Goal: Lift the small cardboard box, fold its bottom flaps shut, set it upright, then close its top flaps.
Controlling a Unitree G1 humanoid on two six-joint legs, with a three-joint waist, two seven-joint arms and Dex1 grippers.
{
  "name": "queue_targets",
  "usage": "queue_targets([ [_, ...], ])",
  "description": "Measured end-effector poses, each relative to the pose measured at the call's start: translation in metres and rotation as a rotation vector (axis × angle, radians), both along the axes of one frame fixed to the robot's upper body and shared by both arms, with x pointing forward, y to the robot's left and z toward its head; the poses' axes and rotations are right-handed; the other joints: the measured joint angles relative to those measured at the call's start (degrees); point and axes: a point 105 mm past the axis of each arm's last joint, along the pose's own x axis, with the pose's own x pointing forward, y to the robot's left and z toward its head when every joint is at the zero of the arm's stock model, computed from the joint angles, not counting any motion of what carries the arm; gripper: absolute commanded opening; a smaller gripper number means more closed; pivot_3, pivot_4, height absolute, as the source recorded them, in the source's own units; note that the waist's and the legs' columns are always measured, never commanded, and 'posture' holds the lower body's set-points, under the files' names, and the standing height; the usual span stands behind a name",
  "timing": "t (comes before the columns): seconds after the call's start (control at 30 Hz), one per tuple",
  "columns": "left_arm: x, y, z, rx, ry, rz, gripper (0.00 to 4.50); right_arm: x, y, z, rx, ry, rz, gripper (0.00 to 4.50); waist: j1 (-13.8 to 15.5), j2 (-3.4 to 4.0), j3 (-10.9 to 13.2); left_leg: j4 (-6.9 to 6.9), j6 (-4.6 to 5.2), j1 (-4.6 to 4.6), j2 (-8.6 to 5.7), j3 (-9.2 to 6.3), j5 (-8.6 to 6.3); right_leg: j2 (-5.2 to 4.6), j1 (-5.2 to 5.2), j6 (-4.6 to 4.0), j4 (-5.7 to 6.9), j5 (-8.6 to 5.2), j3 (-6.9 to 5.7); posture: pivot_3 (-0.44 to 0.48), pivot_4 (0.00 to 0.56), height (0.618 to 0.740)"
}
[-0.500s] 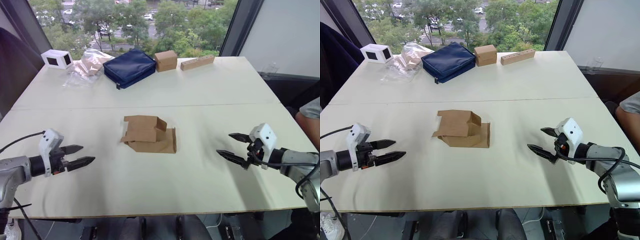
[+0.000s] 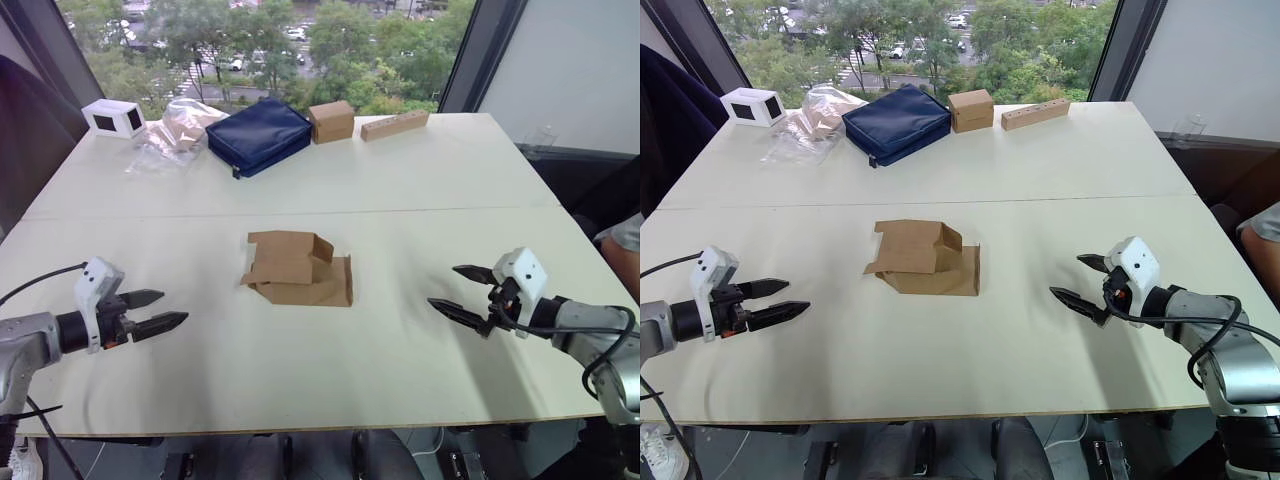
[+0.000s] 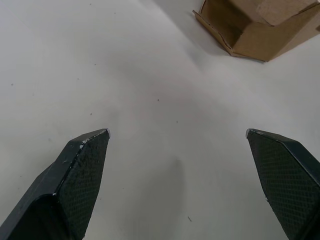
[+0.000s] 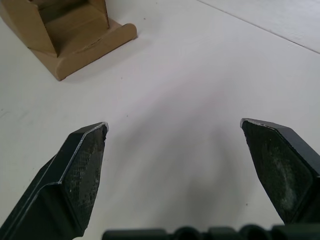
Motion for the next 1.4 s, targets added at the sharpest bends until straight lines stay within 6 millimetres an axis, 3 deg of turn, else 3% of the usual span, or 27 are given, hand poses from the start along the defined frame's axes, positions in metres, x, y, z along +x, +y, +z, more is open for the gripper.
queue_targets([
  [0.47,0.01,0.002,0.013,-0.015,-0.011,0.023,4.5,0.004,-0.003,0.001,0.01,-0.004,-0.007,4.47,0.0,0.0,0.0,0.0,0.0,0.01,-0.01,0.0,0.0,0.03,0.0,0.0,0.02,0.0,-0.01,0.0,0.15,0.74],
  [0.63,0.019,-0.001,0.026,-0.126,0.052,-0.012,4.5,-0.001,0.002,0.003,-0.028,-0.025,0.008,4.47,0.1,0.0,0.0,0.02,0.0,0.0,-0.03,-0.01,0.0,0.08,0.0,0.0,0.05,0.0,-0.03,0.0,0.15,0.74],
  [0.77,0.029,-0.017,0.043,-0.351,0.181,-0.075,4.5,-0.007,0.014,0.013,-0.066,-0.06,0.049,4.47,0.0,-0.01,0.0,0.07,0.0,-0.01,-0.03,-0.03,0.01,0.16,0.01,0.01,0.09,0.0,-0.03,0.0,0.15,0.74],
  [0.83,0.043,-0.03,0.051,-0.42,0.226,-0.118,4.5,-0.012,0.03,0.024,-0.09,-0.086,0.101,4.47,0.0,0.0,0.0,0.09,0.01,0.0,-0.05,-0.06,0.01,0.22,0.03,0.01,0.1,0.0,-0.03,0.0,0.15,0.74],
  [1.03,0.067,-0.078,0.04,-0.582,0.427,-0.216,4.5,-0.01,0.072,0.049,-0.139,-0.212,0.164,4.47,-0.3,-0.06,0.0,0.17,-0.01,-0.08,-0.12,-0.08,0.02,0.31,-0.03,0.0,0.1,0.0,-0.02,0.0,0.15,0.74],
  [1.2,0.075,-0.087,0.035,-0.584,0.5,-0.23,4.5,-0.016,0.09,0.044,-0.176,-0.203,0.176,4.47,-0.3,-0.07,0.0,0.17,-0.01,-0.21,-0.11,-0.08,0.02,0.33,-0.21,0.0,0.1,0.0,0.02,0.0,0.15,0.74],
  [1.4,0.087,-0.115,0.034,-0.6,0.519,-0.304,4.5,-0.027,0.1,0.041,-0.22,-0.215,0.185,4.47,0.1,-0.08,0.0,0.73,0.36,-0.35,-0.1,-0.14,-0.2,0.33,-0.05,0.0,0.15,0.0,-0.06,0.0,0.15,0.74],
])
